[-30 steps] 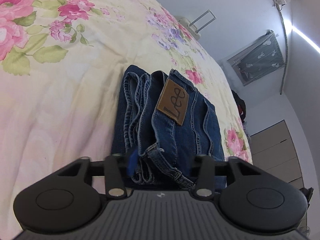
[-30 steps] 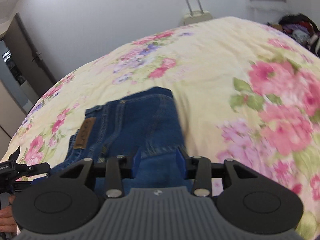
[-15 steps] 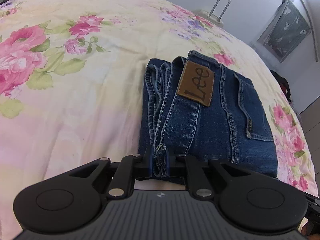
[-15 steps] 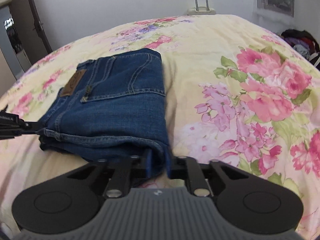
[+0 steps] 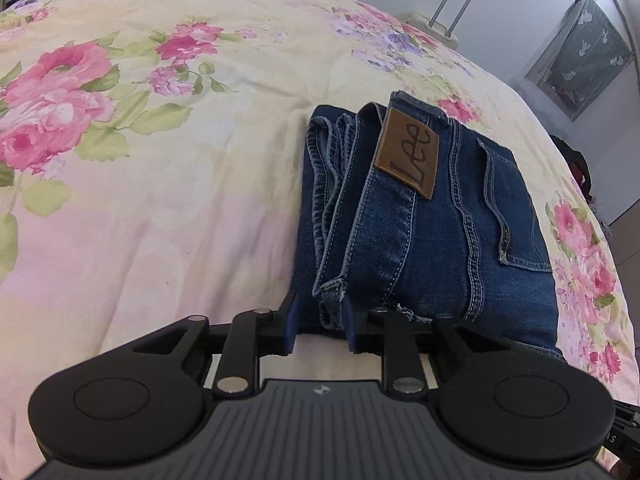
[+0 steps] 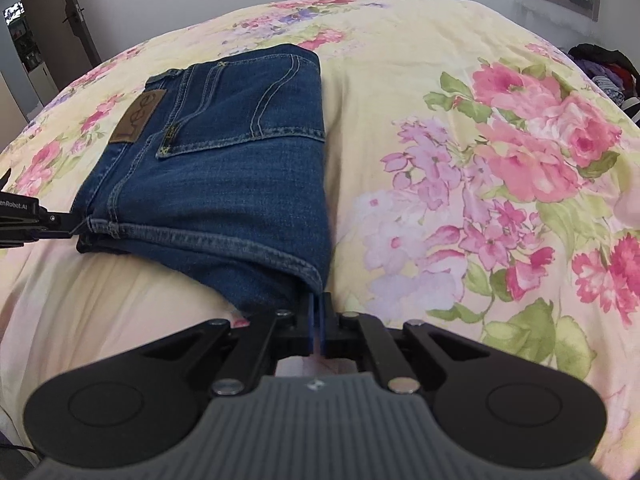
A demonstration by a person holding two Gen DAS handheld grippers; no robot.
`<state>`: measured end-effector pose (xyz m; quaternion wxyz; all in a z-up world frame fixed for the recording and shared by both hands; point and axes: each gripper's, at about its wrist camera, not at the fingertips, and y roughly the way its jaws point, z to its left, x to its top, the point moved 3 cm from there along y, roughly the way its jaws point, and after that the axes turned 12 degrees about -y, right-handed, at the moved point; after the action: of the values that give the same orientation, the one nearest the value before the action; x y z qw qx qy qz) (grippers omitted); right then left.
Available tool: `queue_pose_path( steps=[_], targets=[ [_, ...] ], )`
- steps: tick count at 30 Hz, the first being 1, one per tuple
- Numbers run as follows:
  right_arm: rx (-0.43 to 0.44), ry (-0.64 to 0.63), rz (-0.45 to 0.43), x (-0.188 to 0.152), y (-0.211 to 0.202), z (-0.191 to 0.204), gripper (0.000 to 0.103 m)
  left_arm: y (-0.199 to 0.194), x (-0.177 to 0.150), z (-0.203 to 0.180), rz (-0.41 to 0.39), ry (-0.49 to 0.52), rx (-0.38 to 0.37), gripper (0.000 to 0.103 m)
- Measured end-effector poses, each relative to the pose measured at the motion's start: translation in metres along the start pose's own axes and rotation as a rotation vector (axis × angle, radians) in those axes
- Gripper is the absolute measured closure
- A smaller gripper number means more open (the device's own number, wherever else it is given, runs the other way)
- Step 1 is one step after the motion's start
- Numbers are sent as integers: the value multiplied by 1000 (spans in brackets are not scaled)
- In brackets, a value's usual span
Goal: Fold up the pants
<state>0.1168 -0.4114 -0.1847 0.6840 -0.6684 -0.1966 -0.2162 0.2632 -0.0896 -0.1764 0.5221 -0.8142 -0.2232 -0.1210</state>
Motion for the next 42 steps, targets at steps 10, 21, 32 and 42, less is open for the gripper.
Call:
queue_pose_path(
  steps=[10,21,32,42],
  targets=[
    [1,88,-255,25,-40,-12,53,-29,30,0,-115,-60,-92,29],
    [225,346,-295,67,34,-42,48,22,48,-7,-83,-3,-61,17],
    [448,463,-209,97,107,-70,46,87,69,10,49,-78,-190,9],
    [523,492,-179,107,125,-74,72,88,68,0,42,-76,-258,66]
  ],
)
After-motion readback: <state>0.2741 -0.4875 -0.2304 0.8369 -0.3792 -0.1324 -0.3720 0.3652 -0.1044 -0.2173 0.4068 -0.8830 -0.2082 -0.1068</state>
